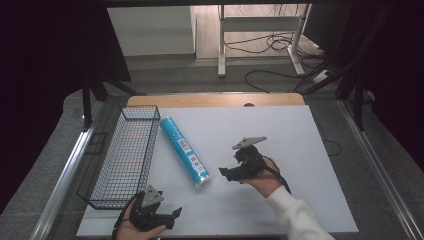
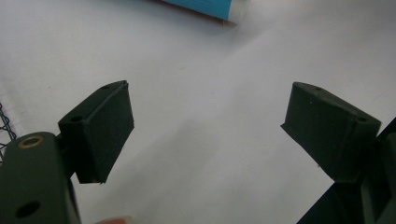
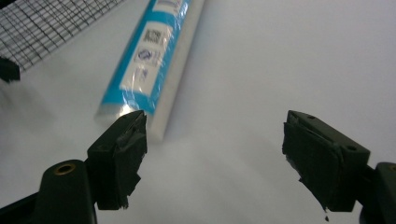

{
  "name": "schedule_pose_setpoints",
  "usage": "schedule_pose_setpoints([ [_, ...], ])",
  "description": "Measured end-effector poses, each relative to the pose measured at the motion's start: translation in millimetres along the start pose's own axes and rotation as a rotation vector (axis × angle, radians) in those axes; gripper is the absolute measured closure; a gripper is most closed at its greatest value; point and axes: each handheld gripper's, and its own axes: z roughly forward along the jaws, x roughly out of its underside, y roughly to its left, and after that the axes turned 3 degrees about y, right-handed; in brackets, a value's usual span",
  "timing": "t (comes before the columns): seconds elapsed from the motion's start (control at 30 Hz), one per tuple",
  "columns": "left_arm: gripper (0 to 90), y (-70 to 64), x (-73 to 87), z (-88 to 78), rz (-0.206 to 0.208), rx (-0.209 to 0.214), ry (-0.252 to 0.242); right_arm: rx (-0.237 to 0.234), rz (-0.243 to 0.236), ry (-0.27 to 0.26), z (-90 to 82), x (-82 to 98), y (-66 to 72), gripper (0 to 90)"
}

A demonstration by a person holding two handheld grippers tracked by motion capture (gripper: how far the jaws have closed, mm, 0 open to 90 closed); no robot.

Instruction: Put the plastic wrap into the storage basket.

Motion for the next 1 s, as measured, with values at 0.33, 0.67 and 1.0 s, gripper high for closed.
schedule_pose_setpoints([
  [0.33, 15.9, -0.6, 0.7, 1.1, 0.004, -0.002, 0.003, -0.038, 0.014, 0.07, 52.9, -51.6, 11.7, 19.3],
  [0.67, 15.9, -0.7, 1.6, 2.5, 0.004, 0.003, 0.008, -0.058, 0.022, 0.153, 98.7, -86.0, 29.9, 18.6],
  [1.0, 16.0, 1.6, 2.3, 1.7, 0.003, 0.0, 0.006, -0.041, 0.052, 0.258, 143.8, -102.8, 39.4, 18.6],
])
